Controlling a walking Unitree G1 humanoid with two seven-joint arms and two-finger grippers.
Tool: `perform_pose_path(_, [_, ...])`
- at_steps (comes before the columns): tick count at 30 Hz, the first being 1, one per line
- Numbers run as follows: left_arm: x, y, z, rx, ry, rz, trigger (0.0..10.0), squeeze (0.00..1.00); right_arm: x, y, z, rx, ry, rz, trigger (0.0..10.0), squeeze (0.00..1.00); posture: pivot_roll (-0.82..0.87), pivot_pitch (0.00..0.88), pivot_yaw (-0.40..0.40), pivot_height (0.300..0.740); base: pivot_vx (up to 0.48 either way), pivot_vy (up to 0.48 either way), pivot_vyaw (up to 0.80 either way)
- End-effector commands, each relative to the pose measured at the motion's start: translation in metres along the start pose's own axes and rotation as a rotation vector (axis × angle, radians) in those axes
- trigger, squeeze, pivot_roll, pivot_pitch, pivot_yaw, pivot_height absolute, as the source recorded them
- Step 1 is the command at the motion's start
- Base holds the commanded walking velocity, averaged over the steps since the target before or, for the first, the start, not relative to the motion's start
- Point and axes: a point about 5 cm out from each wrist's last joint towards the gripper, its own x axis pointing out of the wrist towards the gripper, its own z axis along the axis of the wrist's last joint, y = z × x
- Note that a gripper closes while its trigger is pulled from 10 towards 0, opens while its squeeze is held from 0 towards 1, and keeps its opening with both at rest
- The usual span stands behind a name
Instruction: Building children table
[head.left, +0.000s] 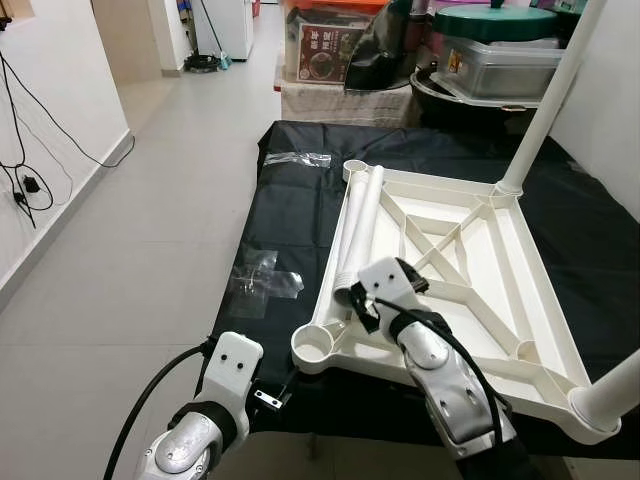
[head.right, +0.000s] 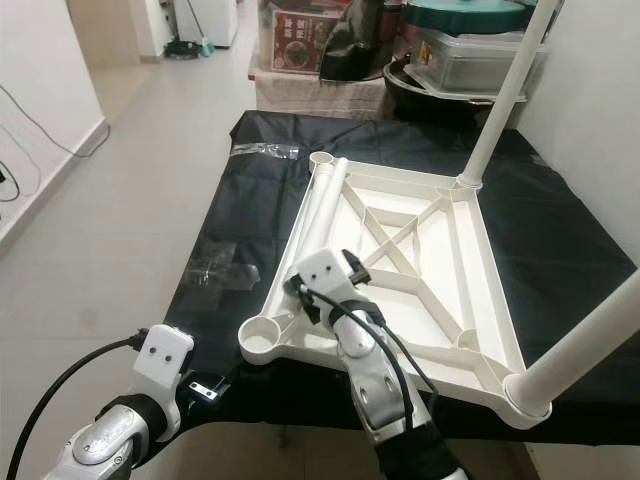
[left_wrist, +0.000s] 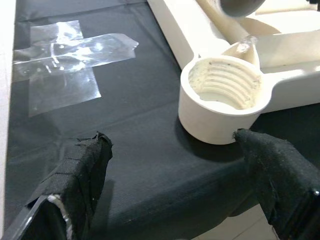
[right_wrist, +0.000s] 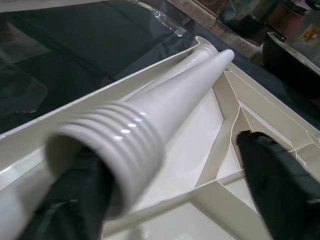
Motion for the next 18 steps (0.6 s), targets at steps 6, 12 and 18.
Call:
perform_pose_path(6, [0.0, -0.002, 0.0, -0.001, 0.004, -0.004, 10.0, 0.0, 0.005, -0.01, -0.006, 0.066, 0.016, -0.093, 0.0, 0.0, 0.14, 0.05, -0.095, 0.74, 0.0, 0.0, 0.0])
perform_pose_path(12, [0.001, -0.001, 0.001, 0.002, 0.001, 0.001, 10.0, 0.0, 0.008, -0.018, -0.009, 0.099, 0.035, -0.138, 0.0, 0.0, 0.15, 0.054, -0.093, 0.74, 0.0, 0.0, 0.0])
perform_pose_path(18, [0.002, 0.0, 0.002, 0.003, -0.001, 0.006, 10.0, 0.0, 0.01, -0.024, -0.011, 0.14, 0.034, -0.169, 0.0, 0.0, 0.15, 0.056, -0.093, 0.74, 0.0, 0.0, 0.0])
